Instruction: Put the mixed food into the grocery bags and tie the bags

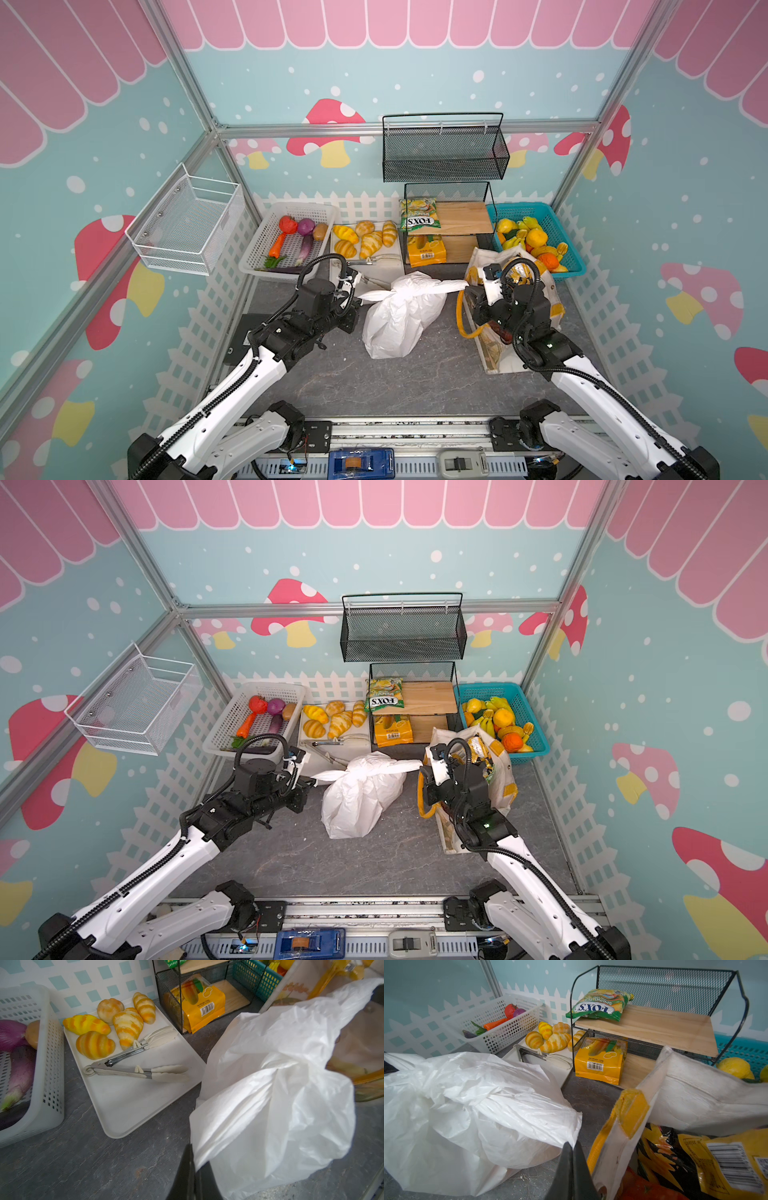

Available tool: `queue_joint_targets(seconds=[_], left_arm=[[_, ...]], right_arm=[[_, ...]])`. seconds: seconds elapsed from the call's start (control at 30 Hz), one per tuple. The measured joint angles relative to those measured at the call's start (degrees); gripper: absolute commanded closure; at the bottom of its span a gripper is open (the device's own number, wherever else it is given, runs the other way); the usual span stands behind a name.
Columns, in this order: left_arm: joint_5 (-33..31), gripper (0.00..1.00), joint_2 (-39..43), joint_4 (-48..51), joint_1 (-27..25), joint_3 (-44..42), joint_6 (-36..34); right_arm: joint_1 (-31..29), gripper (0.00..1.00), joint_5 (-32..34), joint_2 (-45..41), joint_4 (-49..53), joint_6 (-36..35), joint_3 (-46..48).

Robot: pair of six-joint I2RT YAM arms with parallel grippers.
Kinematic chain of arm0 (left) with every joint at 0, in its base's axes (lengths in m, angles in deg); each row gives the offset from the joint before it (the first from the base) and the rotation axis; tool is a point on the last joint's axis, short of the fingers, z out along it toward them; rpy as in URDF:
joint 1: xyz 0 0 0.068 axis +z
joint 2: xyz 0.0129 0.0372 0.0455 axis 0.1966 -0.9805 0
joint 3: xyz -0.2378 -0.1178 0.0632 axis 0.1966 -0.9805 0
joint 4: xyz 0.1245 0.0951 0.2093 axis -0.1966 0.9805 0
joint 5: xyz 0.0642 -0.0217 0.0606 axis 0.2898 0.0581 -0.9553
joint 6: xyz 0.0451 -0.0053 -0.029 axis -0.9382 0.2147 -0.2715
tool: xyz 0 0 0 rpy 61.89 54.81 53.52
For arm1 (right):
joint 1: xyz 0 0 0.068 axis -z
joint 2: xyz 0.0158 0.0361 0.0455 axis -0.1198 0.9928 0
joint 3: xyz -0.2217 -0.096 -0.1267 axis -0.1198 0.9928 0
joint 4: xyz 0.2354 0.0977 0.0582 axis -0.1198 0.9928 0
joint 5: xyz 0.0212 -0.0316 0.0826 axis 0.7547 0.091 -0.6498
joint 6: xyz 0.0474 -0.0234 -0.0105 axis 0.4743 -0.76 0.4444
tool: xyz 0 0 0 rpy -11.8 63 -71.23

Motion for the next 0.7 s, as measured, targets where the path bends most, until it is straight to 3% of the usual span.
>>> queue_joint_targets(seconds=[0.07, 0.2, 0.4, 0.57, 0.6, 0.7], left_arm=[[1.4, 1.0, 0.1, -1.3, 0.0, 0.1, 0.9], [1.7, 1.0, -0.2, -2.2, 0.2, 0.1, 1.3], [1.6, 1.0, -0.4, -2.7, 0.8, 0.1, 1.4], [1.6, 1.0, -0.4, -3.3, 0.8, 0.1, 1.4], [1.6, 1.0, -0.4, -3.4, 0.8, 0.1, 1.4], [1.8, 1.0, -0.4, -3.9, 0.8, 0.1, 1.4]], right_arm=[[-0.4, 0.96, -2.3, -1.0, -1.5, -0.6, 0.1], [-0.6, 0.69, -6.5, -0.1, -2.0, -2.3, -0.9], [-4.7, 0.54, -3.1, 0.4, 0.9, -6.3, -2.1], [-8.8, 0.15, 0.7, 2.3, 5.0, -12.2, -7.6], [-9.2, 0.01, 1.6, 3.5, 6.0, -13.7, -9.7], [-10.2, 0.0, 4.5, 7.3, 9.1, -18.5, -14.8]])
